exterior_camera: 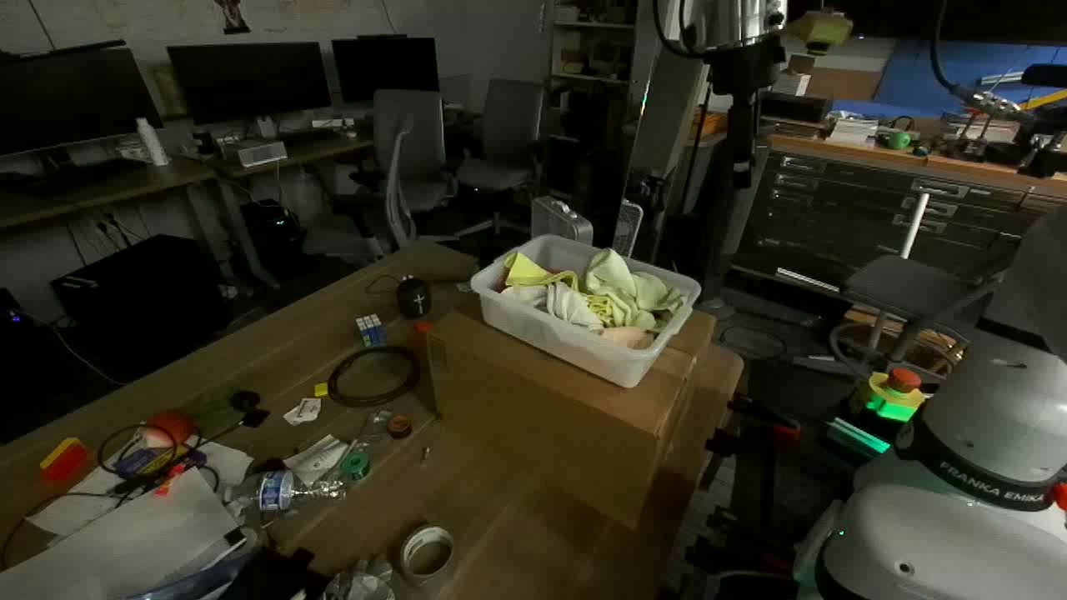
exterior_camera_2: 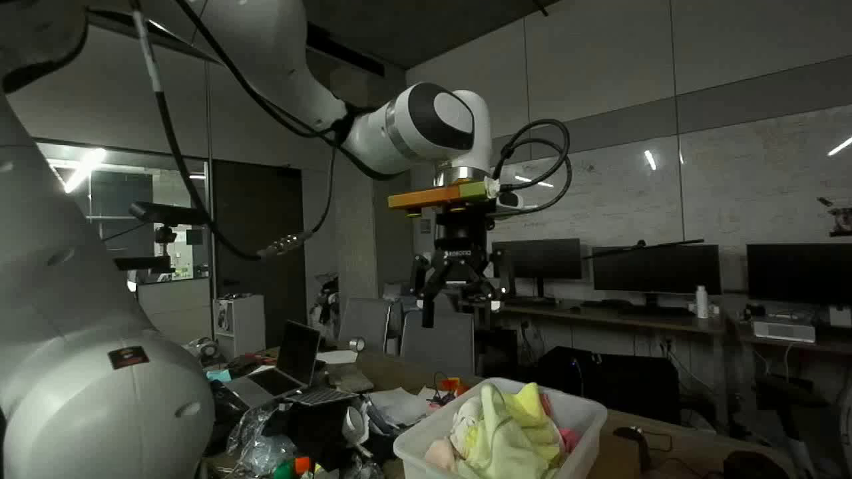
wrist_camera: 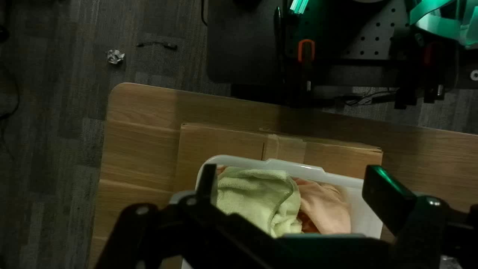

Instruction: Remove the contents from the storage box and put them on the table

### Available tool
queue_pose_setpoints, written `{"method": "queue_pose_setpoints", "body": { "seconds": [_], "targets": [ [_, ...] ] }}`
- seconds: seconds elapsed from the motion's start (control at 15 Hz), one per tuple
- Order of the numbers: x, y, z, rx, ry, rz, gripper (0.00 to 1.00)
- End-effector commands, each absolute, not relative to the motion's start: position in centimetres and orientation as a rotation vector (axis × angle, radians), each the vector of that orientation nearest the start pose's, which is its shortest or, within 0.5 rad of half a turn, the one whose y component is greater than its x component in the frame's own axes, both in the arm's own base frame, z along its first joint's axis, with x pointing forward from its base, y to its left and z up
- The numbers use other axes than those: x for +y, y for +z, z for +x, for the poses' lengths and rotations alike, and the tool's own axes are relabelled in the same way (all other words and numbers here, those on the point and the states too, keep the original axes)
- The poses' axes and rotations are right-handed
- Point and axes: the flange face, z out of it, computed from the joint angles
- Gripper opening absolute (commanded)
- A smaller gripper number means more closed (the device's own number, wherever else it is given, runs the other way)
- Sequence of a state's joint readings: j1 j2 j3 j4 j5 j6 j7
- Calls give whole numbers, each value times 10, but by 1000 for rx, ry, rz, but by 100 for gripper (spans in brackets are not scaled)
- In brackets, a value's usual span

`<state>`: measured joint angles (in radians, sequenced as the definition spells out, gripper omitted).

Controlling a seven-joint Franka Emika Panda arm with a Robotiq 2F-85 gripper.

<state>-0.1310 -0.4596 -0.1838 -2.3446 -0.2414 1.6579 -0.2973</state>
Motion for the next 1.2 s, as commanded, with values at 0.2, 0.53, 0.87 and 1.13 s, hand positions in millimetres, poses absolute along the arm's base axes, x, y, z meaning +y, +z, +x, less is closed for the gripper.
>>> {"method": "queue_pose_setpoints", "body": {
  "seconds": [0.2,0.53,0.87,1.13],
  "targets": [
    [-148,491,362,-94,415,-3198,100],
    [-145,491,372,-68,376,-3207,100],
    [-127,484,397,-31,181,-3247,100],
    [-98,463,424,-60,77,-3281,100]
  ]
}}
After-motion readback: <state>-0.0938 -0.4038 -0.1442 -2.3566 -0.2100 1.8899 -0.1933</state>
